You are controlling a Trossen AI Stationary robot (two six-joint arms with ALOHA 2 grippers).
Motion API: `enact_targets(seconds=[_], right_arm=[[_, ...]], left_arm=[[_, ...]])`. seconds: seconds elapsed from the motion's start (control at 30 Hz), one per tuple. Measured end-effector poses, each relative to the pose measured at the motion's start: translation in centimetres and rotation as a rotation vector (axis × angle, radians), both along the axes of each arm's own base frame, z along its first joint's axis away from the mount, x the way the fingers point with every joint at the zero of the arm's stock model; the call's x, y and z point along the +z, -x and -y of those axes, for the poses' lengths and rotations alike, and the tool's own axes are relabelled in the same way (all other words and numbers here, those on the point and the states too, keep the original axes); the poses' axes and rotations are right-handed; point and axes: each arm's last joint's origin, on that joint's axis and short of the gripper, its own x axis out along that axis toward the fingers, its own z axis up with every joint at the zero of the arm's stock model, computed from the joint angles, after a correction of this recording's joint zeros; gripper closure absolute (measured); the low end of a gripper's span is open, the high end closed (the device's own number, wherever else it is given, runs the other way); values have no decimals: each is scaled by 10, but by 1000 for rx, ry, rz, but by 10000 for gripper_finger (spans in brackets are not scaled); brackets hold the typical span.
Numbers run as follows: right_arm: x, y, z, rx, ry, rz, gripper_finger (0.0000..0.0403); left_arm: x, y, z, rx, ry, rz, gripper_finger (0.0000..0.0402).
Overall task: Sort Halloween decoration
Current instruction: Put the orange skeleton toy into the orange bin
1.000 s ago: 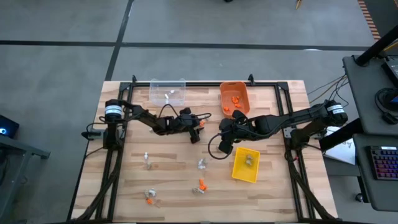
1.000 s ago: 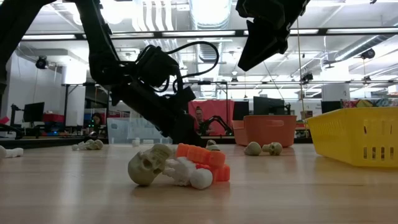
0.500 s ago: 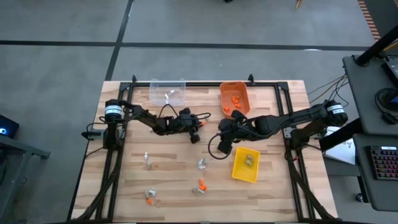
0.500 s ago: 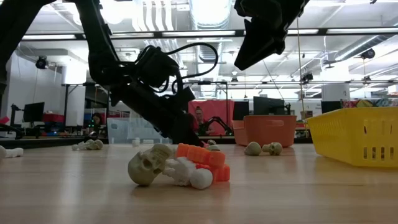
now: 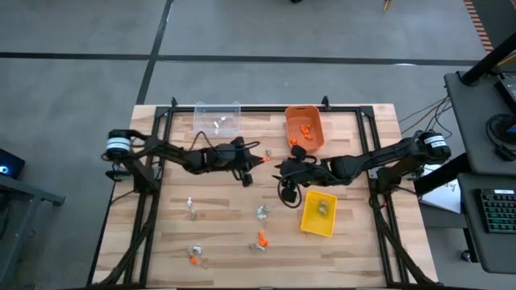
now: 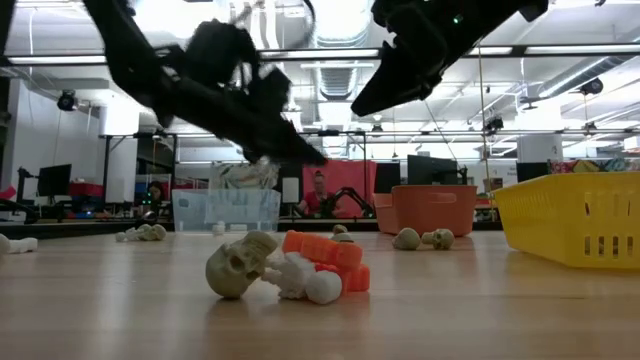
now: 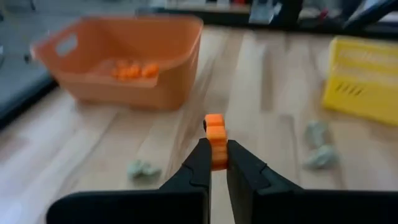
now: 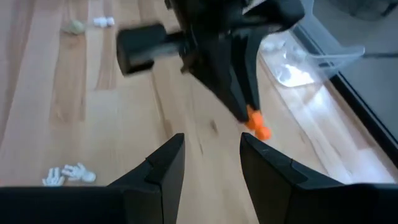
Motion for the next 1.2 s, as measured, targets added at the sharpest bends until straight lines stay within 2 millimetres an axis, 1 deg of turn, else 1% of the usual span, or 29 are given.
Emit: enact_targets(seconds=[0.1,0.2,0.3,0.4,0.5,0.63,0.8,1.03,1.2], right_arm=[[-1,-1,2,4,9,29,257],[1,-3,3,5,16,54,257],[4,-4,4,18,20,85,257],[7,-6,2,59,11,115,257],[9,-8,1,96,-7,140,257],[9,-8,1,97,-6,143,257],[9,-8,1,104,-1,141,266],[9,-8,0,133,-3,137,298],[9,-8,0,143,14,133,339]], left_arm=[[15,13,6,-42,-27,44,399],[26,22,15,-131,-51,78,400],[35,23,25,-190,-73,116,400],[41,20,34,-223,-92,150,400],[44,18,41,-247,-99,173,400],[49,17,47,-268,-103,200,400],[49,16,49,-273,-100,200,400],[49,16,49,-271,-99,196,400],[49,16,49,-269,-96,197,400]])
